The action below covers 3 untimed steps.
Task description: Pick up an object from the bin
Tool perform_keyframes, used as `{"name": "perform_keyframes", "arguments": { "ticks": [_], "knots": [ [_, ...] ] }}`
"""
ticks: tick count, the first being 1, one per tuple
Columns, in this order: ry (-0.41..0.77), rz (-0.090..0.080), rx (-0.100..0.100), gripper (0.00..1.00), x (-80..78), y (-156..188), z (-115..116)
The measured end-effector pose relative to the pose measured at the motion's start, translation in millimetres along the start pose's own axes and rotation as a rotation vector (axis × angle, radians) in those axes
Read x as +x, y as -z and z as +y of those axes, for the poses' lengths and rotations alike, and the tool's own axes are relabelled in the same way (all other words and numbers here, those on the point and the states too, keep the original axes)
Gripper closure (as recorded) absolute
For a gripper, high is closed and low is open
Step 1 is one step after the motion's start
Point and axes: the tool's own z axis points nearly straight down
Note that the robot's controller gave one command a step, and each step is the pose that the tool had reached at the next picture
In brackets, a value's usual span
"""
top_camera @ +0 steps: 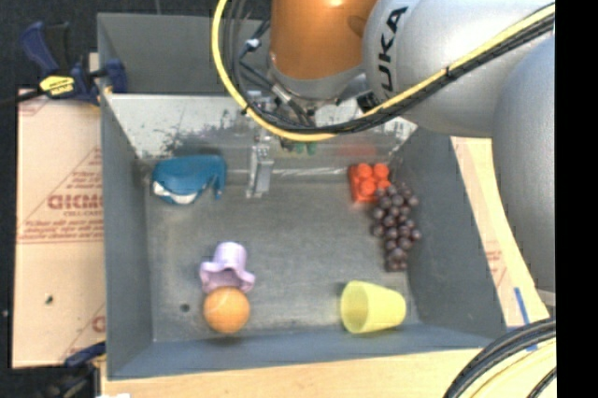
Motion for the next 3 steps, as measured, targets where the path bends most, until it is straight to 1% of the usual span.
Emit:
{"name": "perform_keyframes", "arguments": {
  "ticks": [1, 2, 3],
  "knots": [
    [0.113, -0.002, 0.0, 0.0, 50.4, -48.8, 1.2],
    [-0.144, -0.012, 0.0, 0.0, 26.3, -53.2, -60.8],
    [0.225, 0.0, -0.002, 0.0, 105.5, -92.5, 4.7]
  ]
}}
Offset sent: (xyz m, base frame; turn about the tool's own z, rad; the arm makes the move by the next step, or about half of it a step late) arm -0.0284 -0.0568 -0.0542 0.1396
